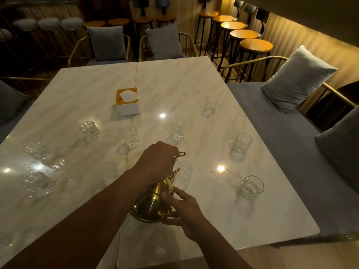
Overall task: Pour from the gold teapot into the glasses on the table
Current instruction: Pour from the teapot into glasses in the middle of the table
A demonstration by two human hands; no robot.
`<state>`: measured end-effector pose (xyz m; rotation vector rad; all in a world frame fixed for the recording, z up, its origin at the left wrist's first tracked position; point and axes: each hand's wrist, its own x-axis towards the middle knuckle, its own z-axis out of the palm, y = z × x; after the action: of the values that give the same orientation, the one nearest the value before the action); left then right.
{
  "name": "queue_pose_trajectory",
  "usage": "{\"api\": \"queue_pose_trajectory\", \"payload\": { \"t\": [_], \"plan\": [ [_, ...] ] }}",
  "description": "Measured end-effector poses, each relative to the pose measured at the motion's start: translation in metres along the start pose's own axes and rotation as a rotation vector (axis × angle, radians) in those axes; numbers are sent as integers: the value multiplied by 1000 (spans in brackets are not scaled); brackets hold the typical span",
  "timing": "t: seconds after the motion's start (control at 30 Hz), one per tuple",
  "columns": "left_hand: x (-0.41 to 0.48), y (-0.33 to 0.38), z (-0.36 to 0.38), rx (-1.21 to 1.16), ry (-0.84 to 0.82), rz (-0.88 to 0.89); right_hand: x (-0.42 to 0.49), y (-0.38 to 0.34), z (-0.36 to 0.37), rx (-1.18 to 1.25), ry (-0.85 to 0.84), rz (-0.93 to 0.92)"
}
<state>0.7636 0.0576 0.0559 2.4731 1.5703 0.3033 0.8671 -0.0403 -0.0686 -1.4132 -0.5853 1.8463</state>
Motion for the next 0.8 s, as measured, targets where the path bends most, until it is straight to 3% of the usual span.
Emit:
{"api": "queue_pose_trajectory", "payload": {
  "t": [0.8],
  "plan": [
    [-6,0,-8,4,-12,9,1,6,8,6,10,6]
  ]
}}
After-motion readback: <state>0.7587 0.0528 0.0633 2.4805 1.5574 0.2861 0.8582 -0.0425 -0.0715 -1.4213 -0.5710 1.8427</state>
